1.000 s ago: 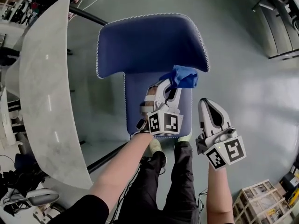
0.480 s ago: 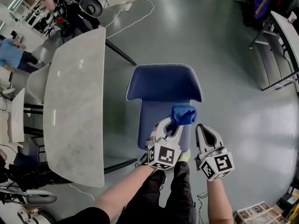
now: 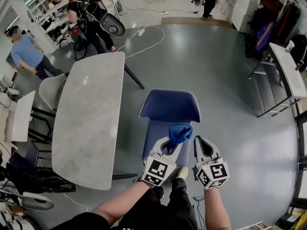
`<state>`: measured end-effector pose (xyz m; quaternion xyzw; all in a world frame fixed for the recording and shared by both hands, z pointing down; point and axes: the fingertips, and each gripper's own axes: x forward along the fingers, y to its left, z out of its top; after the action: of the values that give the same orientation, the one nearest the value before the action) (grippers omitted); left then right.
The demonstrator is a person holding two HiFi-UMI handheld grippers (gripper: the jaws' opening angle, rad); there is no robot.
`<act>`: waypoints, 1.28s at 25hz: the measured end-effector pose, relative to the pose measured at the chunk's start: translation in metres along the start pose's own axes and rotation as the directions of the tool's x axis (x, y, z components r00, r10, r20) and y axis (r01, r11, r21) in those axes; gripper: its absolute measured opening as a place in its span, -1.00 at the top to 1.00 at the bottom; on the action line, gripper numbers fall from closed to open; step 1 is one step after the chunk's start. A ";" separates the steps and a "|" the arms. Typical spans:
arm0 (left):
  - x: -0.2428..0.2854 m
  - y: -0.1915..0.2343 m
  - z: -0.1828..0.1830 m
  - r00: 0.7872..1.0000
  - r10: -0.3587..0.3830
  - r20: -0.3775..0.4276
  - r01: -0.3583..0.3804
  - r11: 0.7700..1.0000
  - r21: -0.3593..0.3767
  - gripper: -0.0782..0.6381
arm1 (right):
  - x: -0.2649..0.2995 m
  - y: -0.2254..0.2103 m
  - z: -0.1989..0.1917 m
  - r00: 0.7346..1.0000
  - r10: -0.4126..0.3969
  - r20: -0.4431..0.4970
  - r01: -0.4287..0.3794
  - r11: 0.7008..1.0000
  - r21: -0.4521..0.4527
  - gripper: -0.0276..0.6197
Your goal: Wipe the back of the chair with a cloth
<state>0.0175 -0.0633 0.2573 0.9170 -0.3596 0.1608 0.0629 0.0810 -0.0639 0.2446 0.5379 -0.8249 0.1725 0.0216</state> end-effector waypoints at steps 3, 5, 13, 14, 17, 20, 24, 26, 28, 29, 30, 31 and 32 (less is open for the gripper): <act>-0.023 0.007 0.021 1.000 -0.002 0.025 0.003 0.999 -0.040 0.61 | -0.005 0.017 0.020 1.000 -0.008 0.014 0.008 1.000 -0.006 0.87; -0.039 0.014 0.031 0.999 -0.001 0.038 0.003 0.999 -0.050 0.61 | -0.004 0.030 0.031 1.000 -0.009 0.026 0.010 1.000 -0.014 0.87; -0.074 0.026 0.068 0.995 -0.008 0.097 0.012 0.999 -0.035 0.61 | -0.001 0.070 0.071 0.998 0.011 0.055 -0.006 0.996 -0.086 0.88; -0.079 0.029 0.070 0.995 -0.006 0.103 0.009 0.999 -0.033 0.61 | 0.001 0.077 0.073 0.998 0.016 0.059 -0.011 0.996 -0.093 0.88; -0.090 0.038 0.079 0.992 0.013 0.123 -0.008 0.999 -0.035 0.61 | 0.004 0.091 0.084 0.997 0.031 0.069 -0.023 0.993 -0.115 0.88; -0.094 0.040 0.087 0.990 0.019 0.140 -0.012 0.999 -0.051 0.61 | 0.002 0.094 0.092 0.996 0.032 0.080 -0.022 0.992 -0.125 0.88; -0.096 0.046 0.097 0.987 0.025 0.161 -0.013 0.997 -0.077 0.61 | 0.002 0.097 0.099 0.995 0.034 0.092 -0.022 0.991 -0.131 0.88; -0.095 0.048 0.100 0.985 0.029 0.171 -0.014 0.996 -0.087 0.61 | 0.003 0.097 0.100 0.995 0.034 0.092 -0.021 0.991 -0.135 0.88; -0.095 0.051 0.102 0.984 0.033 0.177 -0.016 0.995 -0.094 0.61 | 0.004 0.097 0.103 0.995 0.034 0.093 -0.021 0.990 -0.140 0.88; -0.094 0.052 0.103 0.983 0.034 0.179 -0.017 0.995 -0.096 0.61 | 0.004 0.098 0.104 0.995 0.035 0.095 -0.021 0.990 -0.142 0.88; -0.094 0.054 0.104 0.983 0.035 0.179 -0.018 0.995 -0.098 0.61 | 0.004 0.099 0.106 0.995 0.035 0.097 -0.021 0.989 -0.144 0.88; -0.095 0.054 0.105 0.983 0.036 0.179 -0.018 0.995 -0.102 0.61 | 0.004 0.100 0.108 0.994 0.036 0.098 -0.022 0.989 -0.146 0.88; -0.096 0.054 0.106 0.983 0.037 0.180 -0.018 0.994 -0.105 0.61 | 0.003 0.101 0.110 0.994 0.037 0.100 -0.022 0.989 -0.147 0.88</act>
<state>-0.0592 -0.0662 0.1252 0.9183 -0.3844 0.0587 0.0750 0.0054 -0.0638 0.1156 0.5306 -0.8433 0.0843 0.0161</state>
